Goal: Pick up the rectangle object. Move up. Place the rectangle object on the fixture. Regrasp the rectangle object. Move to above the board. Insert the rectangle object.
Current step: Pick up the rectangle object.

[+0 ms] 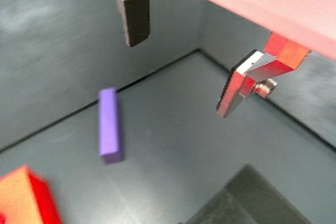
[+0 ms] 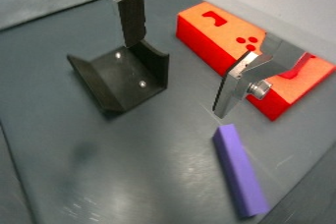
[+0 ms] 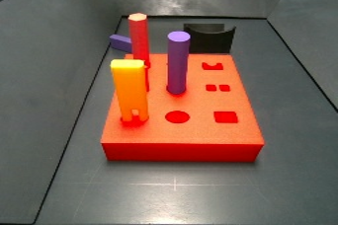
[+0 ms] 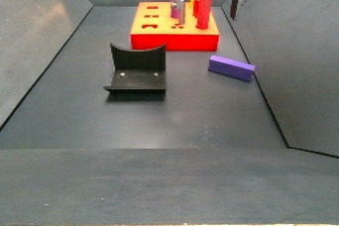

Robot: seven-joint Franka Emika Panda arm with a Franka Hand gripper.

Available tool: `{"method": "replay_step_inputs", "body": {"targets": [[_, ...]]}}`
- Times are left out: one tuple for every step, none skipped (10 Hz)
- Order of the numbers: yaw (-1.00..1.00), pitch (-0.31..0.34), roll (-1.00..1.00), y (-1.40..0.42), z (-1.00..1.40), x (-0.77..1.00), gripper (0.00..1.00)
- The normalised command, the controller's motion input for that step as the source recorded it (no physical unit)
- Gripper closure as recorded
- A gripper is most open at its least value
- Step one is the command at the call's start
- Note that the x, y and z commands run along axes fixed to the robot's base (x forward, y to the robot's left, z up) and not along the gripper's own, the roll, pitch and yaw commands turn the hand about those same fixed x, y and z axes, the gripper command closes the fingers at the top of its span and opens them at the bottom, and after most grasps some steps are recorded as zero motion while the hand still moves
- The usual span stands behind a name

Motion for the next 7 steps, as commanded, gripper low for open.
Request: {"method": "replay_step_inputs", "body": {"targets": [[0.76, 0.0, 0.1, -0.46, -0.65, -0.09, 0.0], [0.69, 0.009, 0.1, -0.49, -0.7, -0.13, 0.0], [0.63, 0.0, 0.06, -0.44, -0.72, -0.22, 0.0], [0.54, -0.01, 0.0, -0.36, -0.91, -0.09, 0.0], [0.51, -0.03, -0.03, -0.27, -0.91, -0.01, 0.0], [0.44, -0.017, -0.07, -0.15, -0.84, 0.0, 0.0], [0.37, -0.043, -0.1, -0.11, -0.82, 0.0, 0.0]]}}
